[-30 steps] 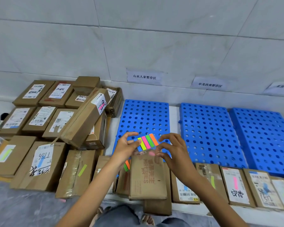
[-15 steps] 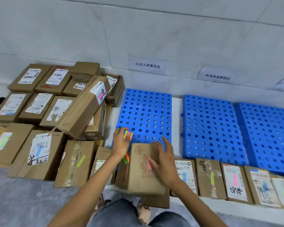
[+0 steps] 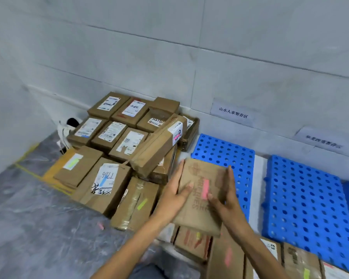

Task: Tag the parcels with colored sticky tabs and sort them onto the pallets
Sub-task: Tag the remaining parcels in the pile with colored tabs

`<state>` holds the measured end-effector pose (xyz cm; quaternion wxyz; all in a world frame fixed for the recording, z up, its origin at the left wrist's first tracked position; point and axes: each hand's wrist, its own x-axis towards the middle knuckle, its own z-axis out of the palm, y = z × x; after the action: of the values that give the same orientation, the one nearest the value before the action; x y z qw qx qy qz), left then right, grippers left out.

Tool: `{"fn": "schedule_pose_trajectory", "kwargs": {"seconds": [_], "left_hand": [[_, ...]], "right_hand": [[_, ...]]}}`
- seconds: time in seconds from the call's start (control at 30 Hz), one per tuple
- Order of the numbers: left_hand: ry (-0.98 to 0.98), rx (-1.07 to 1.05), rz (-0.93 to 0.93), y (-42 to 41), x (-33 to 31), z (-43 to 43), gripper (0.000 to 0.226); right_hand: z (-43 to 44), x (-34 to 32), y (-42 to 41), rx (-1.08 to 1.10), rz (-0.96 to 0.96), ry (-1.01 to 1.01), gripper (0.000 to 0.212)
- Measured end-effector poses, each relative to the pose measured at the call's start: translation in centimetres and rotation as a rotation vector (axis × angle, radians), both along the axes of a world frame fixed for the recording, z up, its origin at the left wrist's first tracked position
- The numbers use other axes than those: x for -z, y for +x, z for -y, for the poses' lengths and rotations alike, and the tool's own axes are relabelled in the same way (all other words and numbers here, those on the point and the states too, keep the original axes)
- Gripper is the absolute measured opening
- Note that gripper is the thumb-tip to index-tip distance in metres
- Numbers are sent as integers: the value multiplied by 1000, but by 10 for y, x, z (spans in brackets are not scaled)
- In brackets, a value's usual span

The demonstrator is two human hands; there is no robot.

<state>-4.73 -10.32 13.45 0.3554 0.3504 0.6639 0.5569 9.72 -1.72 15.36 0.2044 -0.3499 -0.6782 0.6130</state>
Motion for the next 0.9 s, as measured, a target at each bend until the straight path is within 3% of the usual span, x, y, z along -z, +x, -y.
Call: {"fn": "schedule_pose_trajectory", "kwargs": {"seconds": [0.2, 0.43, 0.6, 0.73, 0.9], "left_hand": [[195, -262, -22, -121, -82, 65, 60], [30, -548, -194, -305, -79, 183, 56], [-159, -502, -179, -423, -51, 241, 54], [-296, -429, -91, -487, -9, 253, 53], [-392, -292, 5, -535, 45, 238, 51]], "right_hand": [[34, -59, -129, -215, -239, 55, 90], [127, -43, -333, -406, -155, 63, 88], [182, -13, -455, -516, -31, -122, 75], [198, 15, -504, -533, 86, -216, 61], [172, 45, -529, -346, 223, -165, 26]]}}
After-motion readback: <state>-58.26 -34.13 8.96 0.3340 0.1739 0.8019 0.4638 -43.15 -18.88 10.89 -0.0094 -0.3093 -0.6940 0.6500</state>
